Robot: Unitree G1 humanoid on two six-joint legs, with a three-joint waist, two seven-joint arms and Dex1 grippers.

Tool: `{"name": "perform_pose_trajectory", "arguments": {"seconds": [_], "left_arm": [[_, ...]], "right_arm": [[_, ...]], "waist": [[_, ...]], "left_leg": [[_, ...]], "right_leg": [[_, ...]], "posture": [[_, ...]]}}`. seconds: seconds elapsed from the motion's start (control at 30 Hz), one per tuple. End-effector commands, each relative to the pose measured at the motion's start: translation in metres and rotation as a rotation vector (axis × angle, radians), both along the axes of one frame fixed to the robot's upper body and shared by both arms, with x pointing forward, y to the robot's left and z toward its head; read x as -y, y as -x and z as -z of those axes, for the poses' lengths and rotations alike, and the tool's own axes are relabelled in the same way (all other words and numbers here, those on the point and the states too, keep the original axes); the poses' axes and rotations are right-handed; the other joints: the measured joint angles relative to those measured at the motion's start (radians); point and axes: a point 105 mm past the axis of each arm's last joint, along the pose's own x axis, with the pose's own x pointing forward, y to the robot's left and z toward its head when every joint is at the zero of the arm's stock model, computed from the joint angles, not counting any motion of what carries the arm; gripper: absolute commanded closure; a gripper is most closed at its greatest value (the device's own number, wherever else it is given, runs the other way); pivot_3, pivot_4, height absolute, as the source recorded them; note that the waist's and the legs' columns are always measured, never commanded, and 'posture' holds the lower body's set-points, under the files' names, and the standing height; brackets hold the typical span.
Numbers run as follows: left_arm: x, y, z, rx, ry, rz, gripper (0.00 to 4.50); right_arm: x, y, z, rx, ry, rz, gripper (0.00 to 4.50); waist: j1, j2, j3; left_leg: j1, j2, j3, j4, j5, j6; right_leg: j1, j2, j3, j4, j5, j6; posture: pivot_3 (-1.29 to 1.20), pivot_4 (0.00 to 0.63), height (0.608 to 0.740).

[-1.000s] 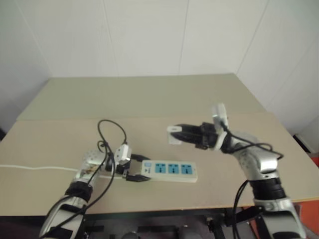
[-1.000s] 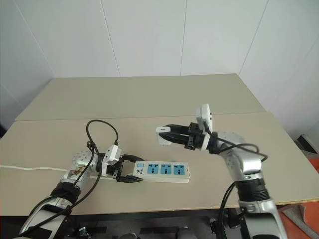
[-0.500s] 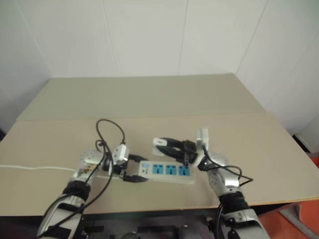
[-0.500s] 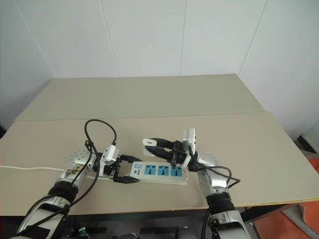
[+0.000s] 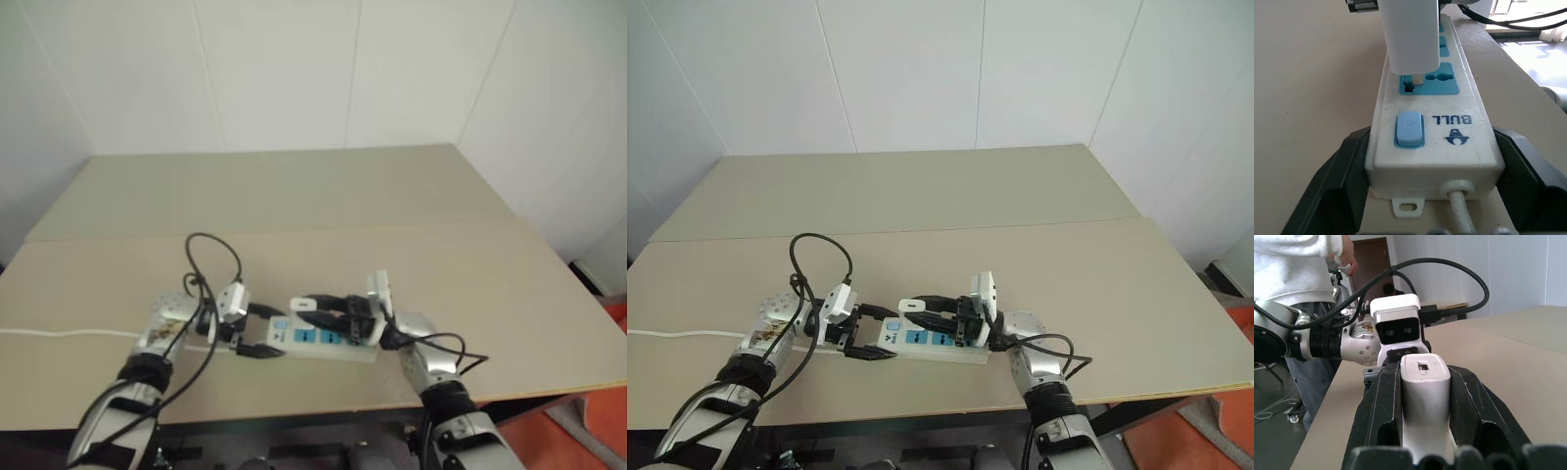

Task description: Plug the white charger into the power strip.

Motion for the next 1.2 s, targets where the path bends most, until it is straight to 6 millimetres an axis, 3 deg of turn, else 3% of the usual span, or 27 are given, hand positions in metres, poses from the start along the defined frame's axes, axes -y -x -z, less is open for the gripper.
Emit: {"name": "perform_pose_trajectory", "arguments": {"seconds": [0.03,0.3,0.77,1.2], "left_arm": [[-0.011,0.002,0.009,-0.029,-0.078,-0.006,1.24],[-0.008,0.003,0.012,-0.026,-0.08,-0.002,1.24],[-0.005,0.003,0.013,-0.021,-0.079,-0.006,1.24],[-0.006,0.003,0.014,-0.019,-0.084,-0.006,1.24]], "right_arm": [[0.004,-0.003,-0.007,0.058,-0.012,0.02,3.38],[0.011,-0.003,-0.004,0.065,0.009,0.023,3.38],[-0.003,0.004,0.003,0.047,0.013,-0.013,3.38],[0.007,-0.002,0.011,0.051,0.049,0.023,3.38]], "waist": [[0.0,0.0,0.0],[0.0,0.0,0.0],[0.0,0.0,0.0],[0.0,0.0,0.0]], "left_leg": [[0.0,0.0,0.0,0.0,0.0,0.0],[0.0,0.0,0.0,0.0,0.0,0.0],[0.002,0.0,0.0,0.0,0.0,0.0],[0.005,0.0,0.0,0.0,0.0,0.0]], "right_leg": [[0.0,0.0,0.0,0.0,0.0,0.0],[0.0,0.0,0.0,0.0,0.0,0.0],[0.002,0.0,0.0,0.0,0.0,0.0],[0.005,0.0,0.0,0.0,0.0,0.0]], "posture": [[0.0,0.15,0.74],[0.0,0.15,0.74],[0.0,0.15,0.74],[0.0,0.15,0.74]]}}
